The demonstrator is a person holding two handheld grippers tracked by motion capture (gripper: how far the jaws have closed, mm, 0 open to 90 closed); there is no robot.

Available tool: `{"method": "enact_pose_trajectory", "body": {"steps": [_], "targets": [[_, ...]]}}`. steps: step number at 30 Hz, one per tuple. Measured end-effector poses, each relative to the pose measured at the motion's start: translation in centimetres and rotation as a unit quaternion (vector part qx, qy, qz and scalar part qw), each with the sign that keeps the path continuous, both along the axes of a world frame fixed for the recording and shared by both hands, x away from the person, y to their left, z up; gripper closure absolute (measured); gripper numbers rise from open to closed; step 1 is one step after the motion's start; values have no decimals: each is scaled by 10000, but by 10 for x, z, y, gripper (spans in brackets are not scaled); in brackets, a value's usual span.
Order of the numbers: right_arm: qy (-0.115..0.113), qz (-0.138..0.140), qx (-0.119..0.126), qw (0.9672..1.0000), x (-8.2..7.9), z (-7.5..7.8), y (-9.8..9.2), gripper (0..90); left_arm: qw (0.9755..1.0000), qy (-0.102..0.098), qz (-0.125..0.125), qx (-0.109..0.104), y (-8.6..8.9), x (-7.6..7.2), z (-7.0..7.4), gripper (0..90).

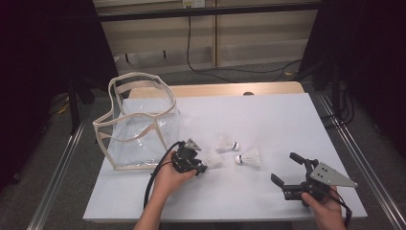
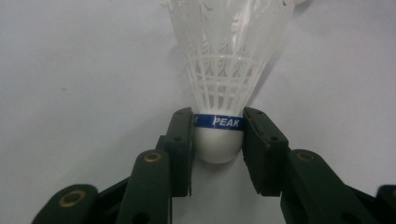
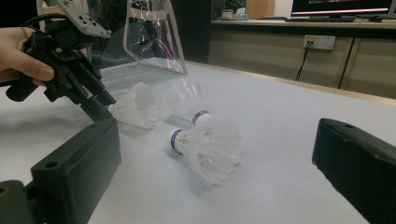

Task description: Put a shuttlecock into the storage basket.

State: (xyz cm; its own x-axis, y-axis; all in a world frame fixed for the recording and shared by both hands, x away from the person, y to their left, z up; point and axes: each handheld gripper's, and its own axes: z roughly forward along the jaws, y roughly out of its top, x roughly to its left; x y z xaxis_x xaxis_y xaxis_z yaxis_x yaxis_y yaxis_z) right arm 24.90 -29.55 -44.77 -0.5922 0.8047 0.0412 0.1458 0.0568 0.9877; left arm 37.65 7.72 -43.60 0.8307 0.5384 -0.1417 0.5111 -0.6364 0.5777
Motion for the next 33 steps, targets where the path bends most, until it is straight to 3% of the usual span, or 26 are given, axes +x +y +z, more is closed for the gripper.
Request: {"method": "enact_pose_trajectory", "body": {"steps": [8, 16, 19, 33], "targets": [[-13, 5, -3, 10000, 0, 0, 0, 6, 9999, 74, -76, -82, 3, -2, 5, 651], [-14, 1, -5, 10000, 0, 0, 0, 6, 9994, 253, 54, -243, 4, -5, 12, 653], [-8, 7, 23, 10000, 0, 0, 0, 6, 9990, 374, 47, -256, 5, -6, 15, 653], [30, 3, 64, 10000, 0, -1, -1, 6, 9982, 555, 19, -214, 4, -9, 26, 655]]}}
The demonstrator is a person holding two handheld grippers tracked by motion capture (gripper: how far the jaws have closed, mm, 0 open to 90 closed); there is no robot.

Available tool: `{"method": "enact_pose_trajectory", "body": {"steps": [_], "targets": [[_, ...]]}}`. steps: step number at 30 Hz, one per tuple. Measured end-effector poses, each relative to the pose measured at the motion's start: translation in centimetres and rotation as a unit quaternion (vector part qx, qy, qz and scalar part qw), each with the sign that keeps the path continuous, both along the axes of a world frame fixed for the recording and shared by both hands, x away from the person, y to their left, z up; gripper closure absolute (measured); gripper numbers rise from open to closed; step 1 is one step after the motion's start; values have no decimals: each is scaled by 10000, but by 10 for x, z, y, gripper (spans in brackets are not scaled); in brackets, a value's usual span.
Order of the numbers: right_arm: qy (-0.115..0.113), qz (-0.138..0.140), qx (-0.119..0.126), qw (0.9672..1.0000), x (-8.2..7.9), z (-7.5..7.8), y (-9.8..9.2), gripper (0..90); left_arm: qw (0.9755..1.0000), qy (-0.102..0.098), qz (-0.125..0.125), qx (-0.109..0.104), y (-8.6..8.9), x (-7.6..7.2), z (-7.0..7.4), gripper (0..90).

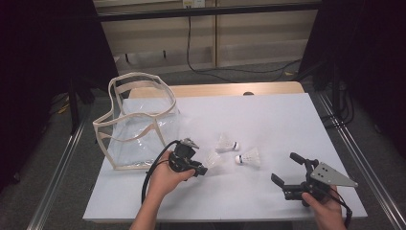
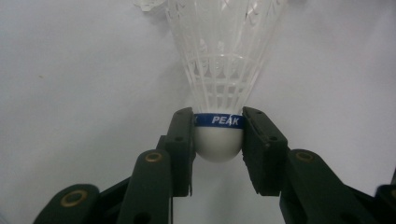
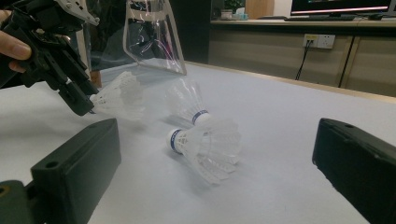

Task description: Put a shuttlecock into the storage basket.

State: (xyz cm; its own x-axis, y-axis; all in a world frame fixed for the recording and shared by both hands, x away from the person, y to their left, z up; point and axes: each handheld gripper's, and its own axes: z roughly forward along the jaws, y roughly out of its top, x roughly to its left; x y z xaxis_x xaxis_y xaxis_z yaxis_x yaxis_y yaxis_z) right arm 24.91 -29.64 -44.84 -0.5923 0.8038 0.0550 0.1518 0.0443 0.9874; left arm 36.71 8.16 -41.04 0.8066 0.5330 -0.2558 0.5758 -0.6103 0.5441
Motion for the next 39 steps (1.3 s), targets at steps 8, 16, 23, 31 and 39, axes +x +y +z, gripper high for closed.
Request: {"method": "enact_pose_trajectory", "body": {"steps": [8, 16, 23, 31, 39], "targets": [[9, -11, -18, 10000, 0, 0, 0, 5, 10000, 3, -45, -45, 3, 0, 15, 655], [1, -6, -4, 10000, 0, 0, 0, 5, 9999, 61, -65, -55, 2, 1, 23, 655], [11, -8, -14, 10000, 0, 0, 0, 5, 9998, 139, -126, -67, -2, 2, 26, 655], [-4, -11, -24, 10000, 0, 0, 0, 6, 9999, 101, -125, 8, -4, 2, 33, 655], [-16, 0, -33, 10000, -1, 0, 0, 6, 9999, 0, -123, 57, -6, 4, 44, 655]]}}
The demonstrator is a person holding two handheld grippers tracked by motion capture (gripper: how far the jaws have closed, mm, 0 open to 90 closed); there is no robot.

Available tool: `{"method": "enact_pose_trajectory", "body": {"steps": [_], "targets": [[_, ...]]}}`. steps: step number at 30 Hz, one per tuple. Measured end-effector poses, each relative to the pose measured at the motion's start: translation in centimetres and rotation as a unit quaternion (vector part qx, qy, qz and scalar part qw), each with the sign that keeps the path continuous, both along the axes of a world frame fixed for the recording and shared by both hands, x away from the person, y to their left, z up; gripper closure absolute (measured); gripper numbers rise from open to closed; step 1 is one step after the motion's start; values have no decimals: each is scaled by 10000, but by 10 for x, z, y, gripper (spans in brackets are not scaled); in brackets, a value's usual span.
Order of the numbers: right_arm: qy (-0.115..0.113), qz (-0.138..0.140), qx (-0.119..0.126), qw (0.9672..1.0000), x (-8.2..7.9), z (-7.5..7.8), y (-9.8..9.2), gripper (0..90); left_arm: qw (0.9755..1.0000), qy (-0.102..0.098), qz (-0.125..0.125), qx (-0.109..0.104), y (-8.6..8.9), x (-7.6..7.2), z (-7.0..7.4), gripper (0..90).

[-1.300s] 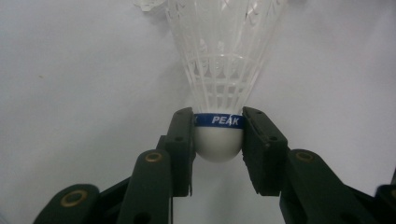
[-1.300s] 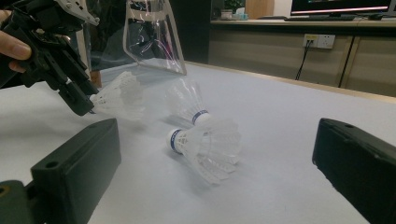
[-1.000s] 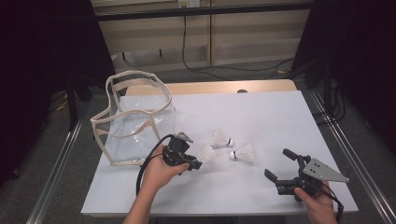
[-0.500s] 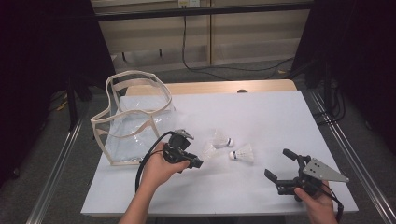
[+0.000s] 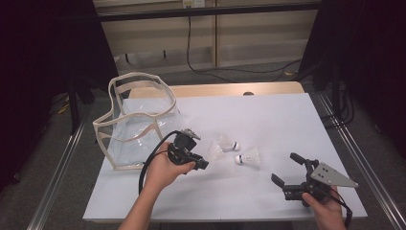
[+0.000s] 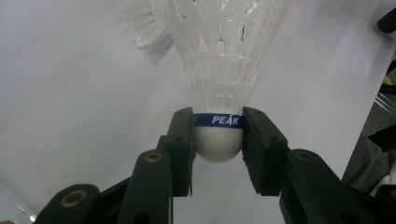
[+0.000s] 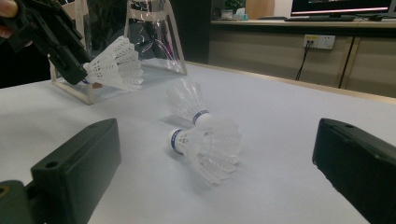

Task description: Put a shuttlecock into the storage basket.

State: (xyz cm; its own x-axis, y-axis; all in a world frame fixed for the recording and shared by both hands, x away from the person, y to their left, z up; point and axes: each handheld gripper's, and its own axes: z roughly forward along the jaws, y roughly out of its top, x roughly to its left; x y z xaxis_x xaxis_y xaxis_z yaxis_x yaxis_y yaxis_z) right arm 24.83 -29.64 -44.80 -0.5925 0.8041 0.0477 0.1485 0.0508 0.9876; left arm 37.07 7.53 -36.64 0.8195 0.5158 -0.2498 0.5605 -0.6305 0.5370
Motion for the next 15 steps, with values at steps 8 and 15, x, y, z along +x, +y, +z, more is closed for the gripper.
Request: {"method": "enact_pose_trajectory", "body": {"steps": [8, 15], "targets": [[-3, -4, 3, 10000, 0, 0, 0, 5, 10000, 26, 10, 64, -2, 2, 9, 655], [-1, 7, -1, 10000, 0, 0, 0, 5, 10000, 79, 31, 39, -3, 4, 14, 655]]}}
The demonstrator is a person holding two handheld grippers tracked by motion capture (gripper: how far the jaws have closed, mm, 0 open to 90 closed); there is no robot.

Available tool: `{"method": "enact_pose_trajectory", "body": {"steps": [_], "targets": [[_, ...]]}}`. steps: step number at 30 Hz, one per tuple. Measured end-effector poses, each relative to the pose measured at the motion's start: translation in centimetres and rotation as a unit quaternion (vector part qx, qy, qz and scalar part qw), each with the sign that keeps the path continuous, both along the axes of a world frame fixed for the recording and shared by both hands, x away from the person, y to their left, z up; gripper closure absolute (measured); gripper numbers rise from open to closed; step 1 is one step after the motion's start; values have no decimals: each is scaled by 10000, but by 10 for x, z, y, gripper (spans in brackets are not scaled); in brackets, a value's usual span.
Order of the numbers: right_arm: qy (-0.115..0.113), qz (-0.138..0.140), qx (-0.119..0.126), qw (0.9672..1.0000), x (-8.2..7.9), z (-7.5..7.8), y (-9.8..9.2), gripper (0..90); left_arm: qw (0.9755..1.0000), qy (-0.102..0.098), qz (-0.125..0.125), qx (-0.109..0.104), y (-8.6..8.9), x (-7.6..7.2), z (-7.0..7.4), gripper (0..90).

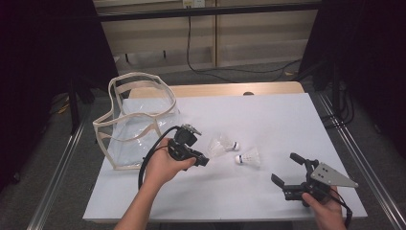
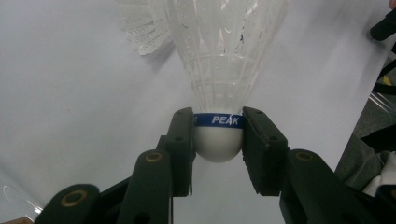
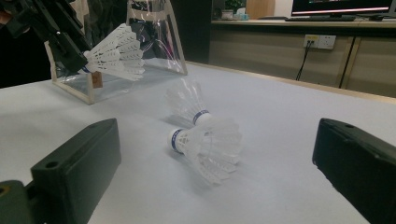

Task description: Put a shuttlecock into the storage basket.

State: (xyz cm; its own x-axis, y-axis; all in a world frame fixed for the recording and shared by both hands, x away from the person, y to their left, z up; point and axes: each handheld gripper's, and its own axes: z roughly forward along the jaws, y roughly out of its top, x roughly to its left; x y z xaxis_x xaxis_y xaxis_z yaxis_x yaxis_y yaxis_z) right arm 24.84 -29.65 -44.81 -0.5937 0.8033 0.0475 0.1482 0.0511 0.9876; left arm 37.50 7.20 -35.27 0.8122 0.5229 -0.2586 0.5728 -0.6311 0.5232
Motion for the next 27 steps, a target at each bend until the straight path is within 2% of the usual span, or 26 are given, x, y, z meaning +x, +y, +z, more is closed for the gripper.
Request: {"method": "enact_pose_trajectory", "body": {"steps": [27], "targets": [[8, 15, 7, 10000, 0, 0, 0, 5, 9999, 25, -46, 147, -5, 5, 24, 656]]}}
